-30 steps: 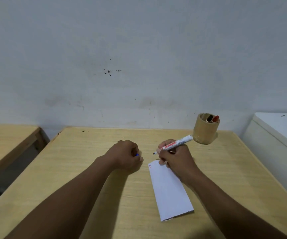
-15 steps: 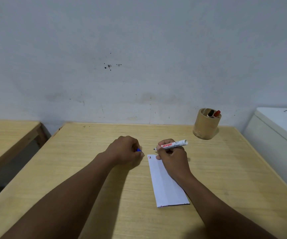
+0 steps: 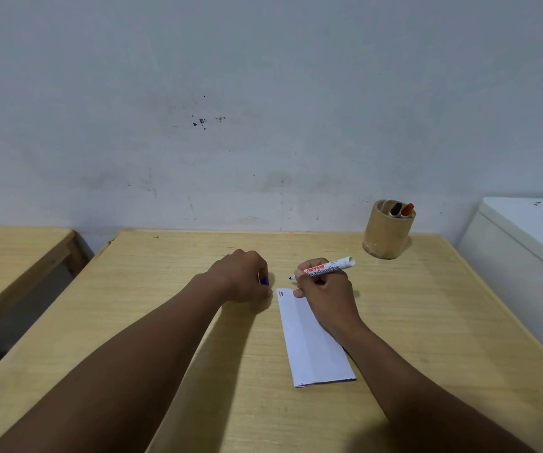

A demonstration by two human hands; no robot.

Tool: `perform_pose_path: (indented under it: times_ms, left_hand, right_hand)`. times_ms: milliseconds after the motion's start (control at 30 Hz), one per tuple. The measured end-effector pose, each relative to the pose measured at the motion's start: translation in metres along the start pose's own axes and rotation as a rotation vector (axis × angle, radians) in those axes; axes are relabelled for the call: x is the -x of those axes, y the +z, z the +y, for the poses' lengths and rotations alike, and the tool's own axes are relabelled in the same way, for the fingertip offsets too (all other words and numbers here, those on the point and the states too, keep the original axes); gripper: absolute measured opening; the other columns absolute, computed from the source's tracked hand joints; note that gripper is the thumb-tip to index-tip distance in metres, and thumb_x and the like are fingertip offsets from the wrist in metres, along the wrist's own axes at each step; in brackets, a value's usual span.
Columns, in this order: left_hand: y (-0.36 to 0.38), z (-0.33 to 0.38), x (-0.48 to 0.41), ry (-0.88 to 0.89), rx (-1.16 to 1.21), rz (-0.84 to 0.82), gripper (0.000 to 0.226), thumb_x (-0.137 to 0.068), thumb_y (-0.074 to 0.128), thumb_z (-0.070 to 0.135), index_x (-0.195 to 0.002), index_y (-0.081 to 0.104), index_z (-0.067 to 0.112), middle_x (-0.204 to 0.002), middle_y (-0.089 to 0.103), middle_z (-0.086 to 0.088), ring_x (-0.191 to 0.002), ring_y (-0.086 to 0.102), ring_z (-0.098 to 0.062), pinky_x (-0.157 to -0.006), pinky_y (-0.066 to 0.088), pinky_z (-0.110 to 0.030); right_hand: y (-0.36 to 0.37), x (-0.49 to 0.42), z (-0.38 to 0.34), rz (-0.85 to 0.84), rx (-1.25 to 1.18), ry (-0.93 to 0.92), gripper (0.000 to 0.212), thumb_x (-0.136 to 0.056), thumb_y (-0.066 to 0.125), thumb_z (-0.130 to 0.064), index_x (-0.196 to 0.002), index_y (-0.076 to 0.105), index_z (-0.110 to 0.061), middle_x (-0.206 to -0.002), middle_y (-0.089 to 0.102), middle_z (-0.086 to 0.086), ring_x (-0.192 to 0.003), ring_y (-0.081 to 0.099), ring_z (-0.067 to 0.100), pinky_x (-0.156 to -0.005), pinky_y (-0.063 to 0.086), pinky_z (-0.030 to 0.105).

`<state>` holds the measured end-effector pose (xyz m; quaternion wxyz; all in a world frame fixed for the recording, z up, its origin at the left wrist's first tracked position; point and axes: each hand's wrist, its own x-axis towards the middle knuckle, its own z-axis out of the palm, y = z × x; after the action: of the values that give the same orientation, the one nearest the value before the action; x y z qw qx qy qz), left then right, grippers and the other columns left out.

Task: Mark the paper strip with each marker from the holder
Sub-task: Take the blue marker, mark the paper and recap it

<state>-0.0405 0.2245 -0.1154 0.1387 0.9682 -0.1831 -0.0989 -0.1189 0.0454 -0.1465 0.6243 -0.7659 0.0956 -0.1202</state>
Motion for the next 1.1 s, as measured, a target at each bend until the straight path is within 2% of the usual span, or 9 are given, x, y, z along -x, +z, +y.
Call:
perform_pose_path:
  times_ms: [67,133,200,267,300,467,700,933,1100]
  left_hand:
    - [0.000,-0.001,0.003,-0.001,0.053,0.001,0.016,-0.074,0.076,0.042,-0.081,0.066,0.032,-0.085,0.067,0.009,-0.086,0.066,-0.018,-0.070,0.053,-0.030]
    - [-0.002,-0.002,0.008,0.002,0.107,-0.011,0.029,-0.074,0.081,0.045,-0.095,0.069,0.031,-0.088,0.068,0.010,-0.088,0.065,-0.015,-0.073,0.051,-0.029]
    - [-0.005,0.000,0.015,-0.003,0.155,-0.044,0.058,-0.069,0.085,0.054,-0.118,0.066,0.029,-0.103,0.067,0.008,-0.098,0.062,-0.014,-0.085,0.052,-0.030]
    - [-0.005,0.002,0.022,-0.008,0.207,-0.057,0.081,-0.062,0.087,0.062,-0.132,0.059,0.031,-0.120,0.059,0.004,-0.109,0.057,-0.015,-0.096,0.048,-0.031]
    - [-0.004,0.004,0.025,-0.005,0.236,-0.052,0.086,-0.059,0.088,0.064,-0.134,0.058,0.034,-0.124,0.055,0.003,-0.113,0.055,-0.015,-0.098,0.047,-0.032]
    - [0.010,0.009,0.027,0.010,0.112,0.007,0.081,-0.049,0.080,0.078,-0.123,0.064,0.047,-0.124,0.050,0.006,-0.122,0.050,-0.018,-0.105,0.044,-0.047]
    - [0.014,0.010,0.023,-0.011,0.071,-0.003,0.083,-0.051,0.081,0.077,-0.125,0.061,0.046,-0.128,0.049,0.008,-0.124,0.046,-0.020,-0.102,0.041,-0.045]
    - [0.016,0.008,0.021,-0.018,0.056,-0.005,0.085,-0.049,0.079,0.079,-0.125,0.060,0.046,-0.131,0.049,0.007,-0.126,0.045,-0.020,-0.102,0.041,-0.046]
    - [0.015,0.009,0.020,-0.025,0.067,-0.010,0.084,-0.049,0.080,0.078,-0.124,0.059,0.047,-0.132,0.048,0.008,-0.126,0.044,-0.019,-0.102,0.039,-0.043]
  right_hand:
    - [0.000,0.000,0.000,-0.006,-0.010,0.002,0.004,-0.095,0.068,-0.019,-0.093,0.071,-0.017,-0.087,0.080,-0.002,-0.067,0.077,0.008,-0.075,0.060,0.031]
    - [-0.001,-0.001,-0.001,-0.014,0.001,-0.001,0.005,-0.095,0.068,-0.020,-0.091,0.070,-0.019,-0.083,0.079,-0.006,-0.064,0.075,0.005,-0.067,0.057,0.021]
    - [-0.002,-0.002,-0.001,-0.023,0.023,-0.007,0.007,-0.095,0.067,-0.020,-0.089,0.070,-0.020,-0.078,0.077,-0.008,-0.061,0.073,0.003,-0.060,0.051,0.015]
    - [-0.003,-0.002,-0.002,-0.028,0.050,-0.013,0.007,-0.094,0.067,-0.022,-0.088,0.071,-0.021,-0.075,0.076,-0.007,-0.061,0.073,0.003,-0.061,0.052,0.018]
    - [-0.003,-0.003,-0.003,-0.030,0.064,-0.016,0.007,-0.094,0.068,-0.024,-0.088,0.071,-0.021,-0.075,0.076,-0.006,-0.061,0.073,0.004,-0.063,0.053,0.021]
    - [-0.003,-0.007,-0.005,-0.043,0.155,-0.041,0.013,-0.094,0.070,-0.031,-0.082,0.068,-0.026,-0.071,0.076,-0.007,-0.056,0.073,0.004,-0.064,0.055,0.023]
    - [-0.003,-0.009,0.001,-0.066,0.291,-0.092,0.015,-0.090,0.074,-0.034,-0.088,0.073,-0.019,-0.072,0.076,-0.009,-0.060,0.074,0.005,-0.066,0.062,0.028]
    - [-0.001,-0.010,0.006,-0.060,0.316,-0.116,0.019,-0.090,0.075,-0.035,-0.092,0.074,-0.016,-0.074,0.077,-0.003,-0.061,0.074,0.007,-0.063,0.058,0.025]
    - [-0.001,-0.011,0.007,-0.079,0.332,-0.119,0.017,-0.090,0.074,-0.031,-0.086,0.073,-0.015,-0.066,0.073,-0.004,-0.057,0.071,0.006,-0.060,0.054,0.023]
